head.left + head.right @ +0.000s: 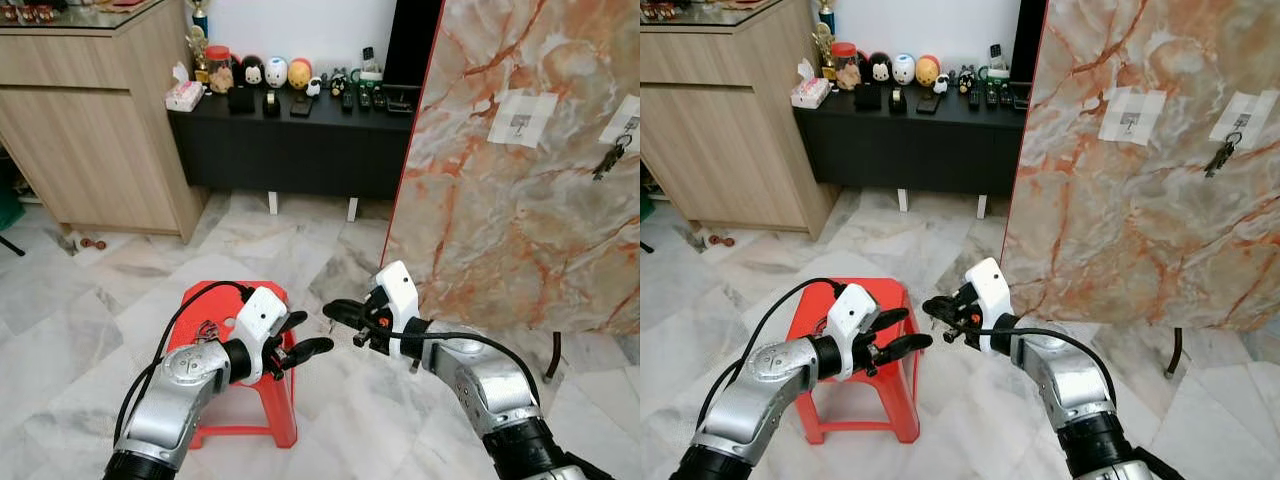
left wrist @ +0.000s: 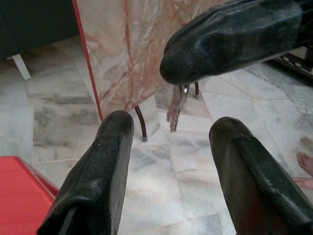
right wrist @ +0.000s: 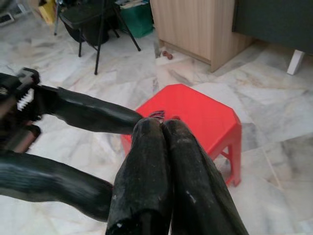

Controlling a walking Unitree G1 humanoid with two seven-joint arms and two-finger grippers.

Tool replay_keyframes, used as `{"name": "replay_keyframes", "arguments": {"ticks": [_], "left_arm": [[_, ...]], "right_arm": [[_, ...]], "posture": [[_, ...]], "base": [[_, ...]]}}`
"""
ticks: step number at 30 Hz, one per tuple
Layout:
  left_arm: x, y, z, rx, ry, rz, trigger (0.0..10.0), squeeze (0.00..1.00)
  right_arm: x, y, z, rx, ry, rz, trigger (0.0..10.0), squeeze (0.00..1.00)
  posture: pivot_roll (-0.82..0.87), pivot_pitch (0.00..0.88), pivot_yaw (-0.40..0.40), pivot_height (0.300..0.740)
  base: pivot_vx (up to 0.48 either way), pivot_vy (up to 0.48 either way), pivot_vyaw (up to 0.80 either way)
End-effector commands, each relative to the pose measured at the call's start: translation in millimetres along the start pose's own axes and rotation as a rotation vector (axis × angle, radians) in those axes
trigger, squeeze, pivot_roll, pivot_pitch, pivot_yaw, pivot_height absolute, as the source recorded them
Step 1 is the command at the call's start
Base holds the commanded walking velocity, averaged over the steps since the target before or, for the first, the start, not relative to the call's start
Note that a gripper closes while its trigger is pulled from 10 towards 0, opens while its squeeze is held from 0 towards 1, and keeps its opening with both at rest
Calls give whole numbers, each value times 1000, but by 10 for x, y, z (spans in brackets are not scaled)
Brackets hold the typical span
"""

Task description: Hang keys on a hook

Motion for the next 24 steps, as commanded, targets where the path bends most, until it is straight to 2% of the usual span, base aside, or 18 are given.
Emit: {"name": "replay_keyframes", "arguments": {"ticks": [1, 5, 14, 24], "left_arm": [[16, 7, -46, -33, 23, 8, 10000, 0], [35, 42, -36, -69, 17, 31, 10000, 0], [80, 51, -29, -84, 17, 35, 10000, 0], [108, 58, -30, -101, 25, 45, 10000, 0]], "right_arm": [[-24, 62, -68, -3, 27, 18, 10000, 0], [-24, 59, -123, 9, 53, 17, 10000, 0], [-23, 71, -199, 10, 79, 12, 10000, 0], [-21, 68, -202, 10, 73, 12, 10000, 0]], "posture": [[51, 37, -59, 740], [53, 37, -59, 740], [53, 38, -60, 740], [51, 37, -59, 740]], "base": [[0, 0, 0], [0, 0, 0], [0, 0, 0], [0, 0, 0]]}}
Point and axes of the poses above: a point about 5 cm out from each wrist's last joint towards the gripper, its own x axis pointing out of the wrist towards the gripper, its own y axis along the axis of the wrist's last joint, z = x × y, the point moved 5 cm from there along x, pointing out of the wrist towards the gripper, and after that the axes turned 15 degrees about x, right-handed, at the moved point
